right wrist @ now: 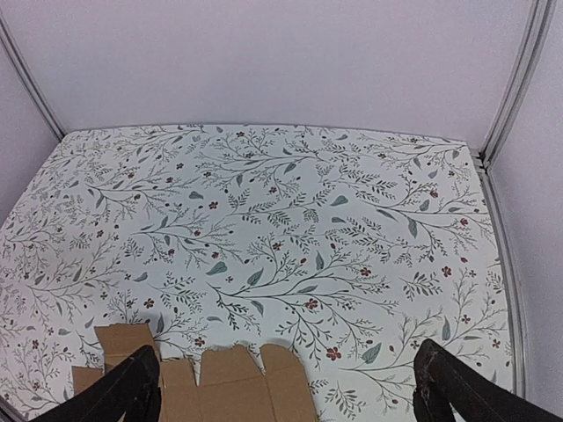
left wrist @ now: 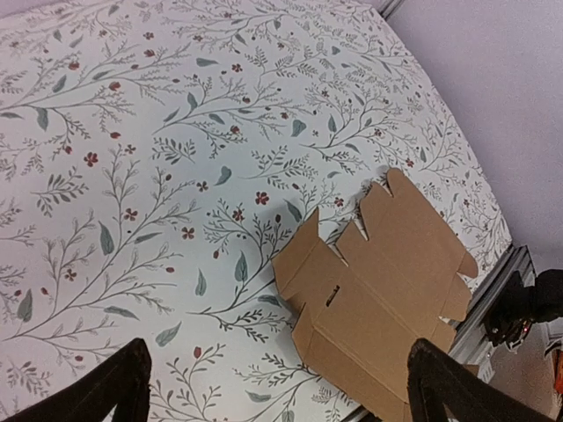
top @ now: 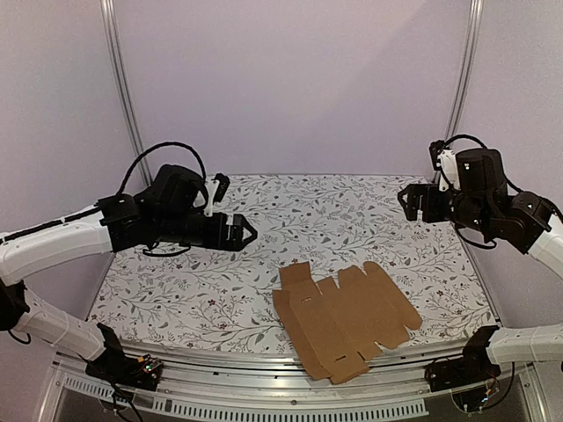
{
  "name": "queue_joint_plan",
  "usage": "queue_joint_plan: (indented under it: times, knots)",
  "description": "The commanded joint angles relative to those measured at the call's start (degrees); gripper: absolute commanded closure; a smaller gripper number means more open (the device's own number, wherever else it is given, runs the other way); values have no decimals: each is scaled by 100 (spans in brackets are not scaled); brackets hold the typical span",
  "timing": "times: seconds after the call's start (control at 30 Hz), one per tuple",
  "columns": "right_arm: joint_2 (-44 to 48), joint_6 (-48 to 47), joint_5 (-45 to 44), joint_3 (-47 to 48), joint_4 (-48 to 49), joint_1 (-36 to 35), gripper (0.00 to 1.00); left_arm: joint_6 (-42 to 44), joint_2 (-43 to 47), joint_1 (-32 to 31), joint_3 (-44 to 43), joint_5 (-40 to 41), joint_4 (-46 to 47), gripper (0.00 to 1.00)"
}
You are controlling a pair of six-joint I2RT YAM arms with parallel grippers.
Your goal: Fold the paper box
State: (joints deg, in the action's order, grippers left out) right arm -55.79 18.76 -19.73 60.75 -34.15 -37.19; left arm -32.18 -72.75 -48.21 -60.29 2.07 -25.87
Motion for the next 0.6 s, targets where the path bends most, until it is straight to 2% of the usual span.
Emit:
queue_joint_plan:
  times: [0.0,0.27,0.57]
  knots:
    - [25,-272,-563,205,-544,-52,1,-775,145,-100,564,-275,286,0]
    - [131,-917,-160,268,-768,-52,1,-1608,187,-148,1197,-1077,627,0]
    - [102,-887,167,236,-910,-54,1,-2576,201,-241,1859,-2277,1632,0]
